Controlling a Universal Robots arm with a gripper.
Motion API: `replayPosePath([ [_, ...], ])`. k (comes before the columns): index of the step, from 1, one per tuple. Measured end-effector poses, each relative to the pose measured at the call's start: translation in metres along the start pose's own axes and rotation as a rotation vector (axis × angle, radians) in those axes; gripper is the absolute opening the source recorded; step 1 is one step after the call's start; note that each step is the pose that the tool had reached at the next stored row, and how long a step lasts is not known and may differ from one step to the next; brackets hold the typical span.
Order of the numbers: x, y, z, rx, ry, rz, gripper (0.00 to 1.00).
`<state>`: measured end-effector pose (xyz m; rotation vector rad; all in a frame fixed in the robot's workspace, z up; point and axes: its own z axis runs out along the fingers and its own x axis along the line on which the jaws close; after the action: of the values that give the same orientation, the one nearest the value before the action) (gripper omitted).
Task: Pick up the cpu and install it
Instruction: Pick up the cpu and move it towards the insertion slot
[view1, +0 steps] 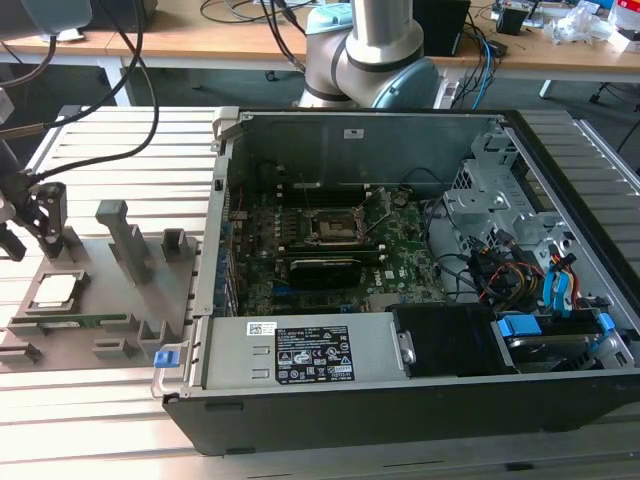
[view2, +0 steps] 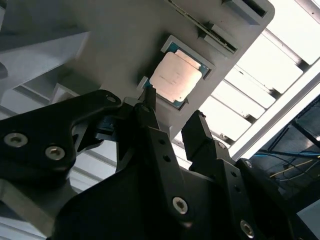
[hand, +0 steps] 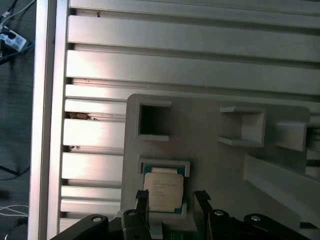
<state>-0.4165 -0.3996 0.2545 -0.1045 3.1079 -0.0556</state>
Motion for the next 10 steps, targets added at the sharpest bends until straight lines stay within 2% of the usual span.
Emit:
replayPosePath([
  [1, 0.0003, -0.0025, 0.0017, -0.007, -0.0004, 0.0, 0.48],
  [4, 0.0008, -0.0087, 0.0039, -0.0178, -0.0012, 0.0, 0.48],
  [10, 0.0009, -0.01, 0.0047, -0.0181, -0.0012, 0.0, 0.48],
])
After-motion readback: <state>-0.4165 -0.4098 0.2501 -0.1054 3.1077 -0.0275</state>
